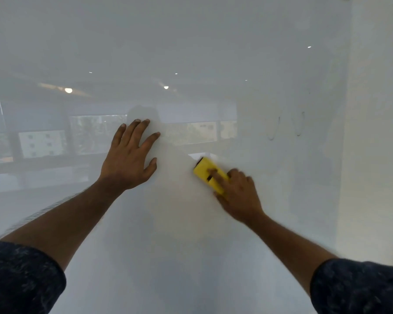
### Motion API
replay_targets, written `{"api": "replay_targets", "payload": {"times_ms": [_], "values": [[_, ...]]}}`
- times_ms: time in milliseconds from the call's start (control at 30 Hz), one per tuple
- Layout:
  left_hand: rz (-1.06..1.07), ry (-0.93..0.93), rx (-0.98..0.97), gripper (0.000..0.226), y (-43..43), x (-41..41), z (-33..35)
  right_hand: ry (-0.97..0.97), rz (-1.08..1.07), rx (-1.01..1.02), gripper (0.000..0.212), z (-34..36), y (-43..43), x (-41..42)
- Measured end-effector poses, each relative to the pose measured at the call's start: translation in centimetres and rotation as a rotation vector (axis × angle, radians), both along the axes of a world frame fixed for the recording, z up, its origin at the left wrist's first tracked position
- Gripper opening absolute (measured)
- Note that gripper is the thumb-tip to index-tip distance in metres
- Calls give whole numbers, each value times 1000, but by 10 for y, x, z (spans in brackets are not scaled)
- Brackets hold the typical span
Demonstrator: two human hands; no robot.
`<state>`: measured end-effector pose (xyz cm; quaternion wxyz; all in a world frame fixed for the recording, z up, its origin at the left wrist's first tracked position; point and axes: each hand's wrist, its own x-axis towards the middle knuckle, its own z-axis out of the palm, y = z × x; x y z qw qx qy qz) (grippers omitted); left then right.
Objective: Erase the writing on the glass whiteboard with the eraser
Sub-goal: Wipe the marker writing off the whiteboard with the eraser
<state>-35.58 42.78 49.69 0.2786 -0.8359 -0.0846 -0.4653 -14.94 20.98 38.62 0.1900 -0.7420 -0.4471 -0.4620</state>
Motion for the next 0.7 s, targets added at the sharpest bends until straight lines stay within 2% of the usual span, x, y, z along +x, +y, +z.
{"api": "replay_targets", "payload": {"times_ms": [133,233,367,467,567,700], "values": [[17,-26,-9,61,-5,8,1,132,-48,173,69,57,-11,25],[34,-40,-8,61,-6,12,2,137,-39,197,69,52,-6,23],[52,-16,21,62,-13,24,-5,20,35,3,72,-12,-3,9],[65,-6,35,62,-20,34,-5,-67,60,-103,67,-19,-6,17],[69,-21,28,62,-25,40,7,-202,74,-134,68,22,-14,35],[73,-21,1,62,-37,52,18,-109,-38,62,71,100,-38,65]]}}
